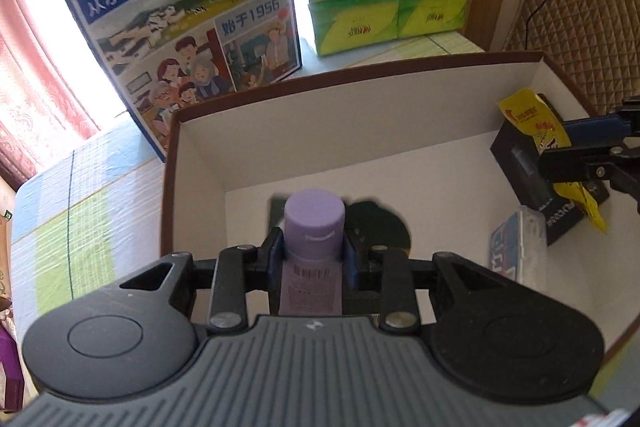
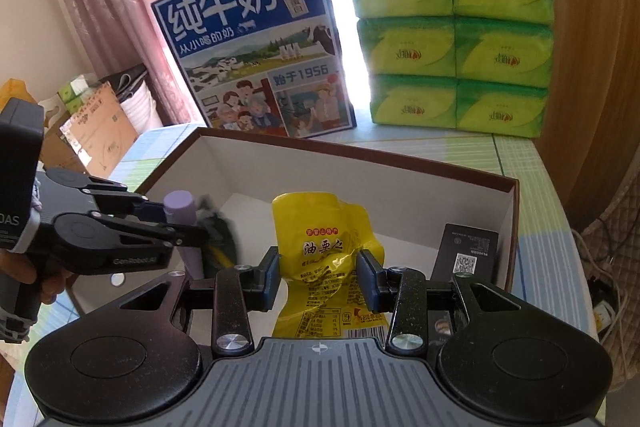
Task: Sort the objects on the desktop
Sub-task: 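Lift and carry the purple tube and yellow packet with both grippers over the box, then open both grippers to drop the purple tube and yellow packet into the box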
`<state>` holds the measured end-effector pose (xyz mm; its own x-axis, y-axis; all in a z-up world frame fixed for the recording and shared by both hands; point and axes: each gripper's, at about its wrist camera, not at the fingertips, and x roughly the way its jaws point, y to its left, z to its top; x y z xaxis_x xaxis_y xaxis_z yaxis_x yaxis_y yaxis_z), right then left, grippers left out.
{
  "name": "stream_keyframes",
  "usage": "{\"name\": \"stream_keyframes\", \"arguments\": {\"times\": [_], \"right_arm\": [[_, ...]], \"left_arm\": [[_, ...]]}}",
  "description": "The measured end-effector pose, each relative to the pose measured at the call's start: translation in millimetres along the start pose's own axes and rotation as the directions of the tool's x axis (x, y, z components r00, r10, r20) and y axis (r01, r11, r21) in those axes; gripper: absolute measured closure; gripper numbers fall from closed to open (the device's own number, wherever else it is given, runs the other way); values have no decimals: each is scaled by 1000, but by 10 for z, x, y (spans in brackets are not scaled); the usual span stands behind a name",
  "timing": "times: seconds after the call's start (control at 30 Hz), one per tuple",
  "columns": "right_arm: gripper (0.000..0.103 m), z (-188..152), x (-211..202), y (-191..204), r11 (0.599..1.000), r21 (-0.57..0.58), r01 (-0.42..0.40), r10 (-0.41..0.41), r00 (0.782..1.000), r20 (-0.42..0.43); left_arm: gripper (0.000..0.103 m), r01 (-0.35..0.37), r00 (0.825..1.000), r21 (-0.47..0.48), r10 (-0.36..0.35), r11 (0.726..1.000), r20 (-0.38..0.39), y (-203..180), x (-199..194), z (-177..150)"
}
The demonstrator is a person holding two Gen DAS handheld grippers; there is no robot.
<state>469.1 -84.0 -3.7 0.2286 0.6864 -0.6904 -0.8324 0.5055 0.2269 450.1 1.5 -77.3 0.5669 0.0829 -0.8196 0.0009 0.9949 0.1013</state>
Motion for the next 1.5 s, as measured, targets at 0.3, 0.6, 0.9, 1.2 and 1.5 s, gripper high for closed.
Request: {"name": "stream_keyframes", "arguments": {"times": [0.3, 0.6, 0.9, 1.2, 1.5], "right_arm": [[66, 31, 224, -43, 1000, -15, 21, -21, 999, -34], [65, 102, 452, 9, 990, -114, 89, -94, 995, -42], [27, 97, 368, 84, 978, -172, 118, -115, 993, 27], [5, -52, 112, 153, 975, -192, 111, -115, 993, -12], [2, -176, -183, 149, 982, -96, 164, -167, 985, -33]], "left_arm": [[76, 2, 1000, 18, -2, 1000, 12, -31, 76, 169], [63, -9, 1000, 9, 9, 1000, 7, 3, 86, 194], [41, -10, 1000, 8, 10, 1000, 16, 42, 8, 161], [25, -14, 999, 22, 13, 1000, 43, 44, -186, 111], [15, -22, 995, -10, 23, 1000, 96, -37, -536, -1]]}}
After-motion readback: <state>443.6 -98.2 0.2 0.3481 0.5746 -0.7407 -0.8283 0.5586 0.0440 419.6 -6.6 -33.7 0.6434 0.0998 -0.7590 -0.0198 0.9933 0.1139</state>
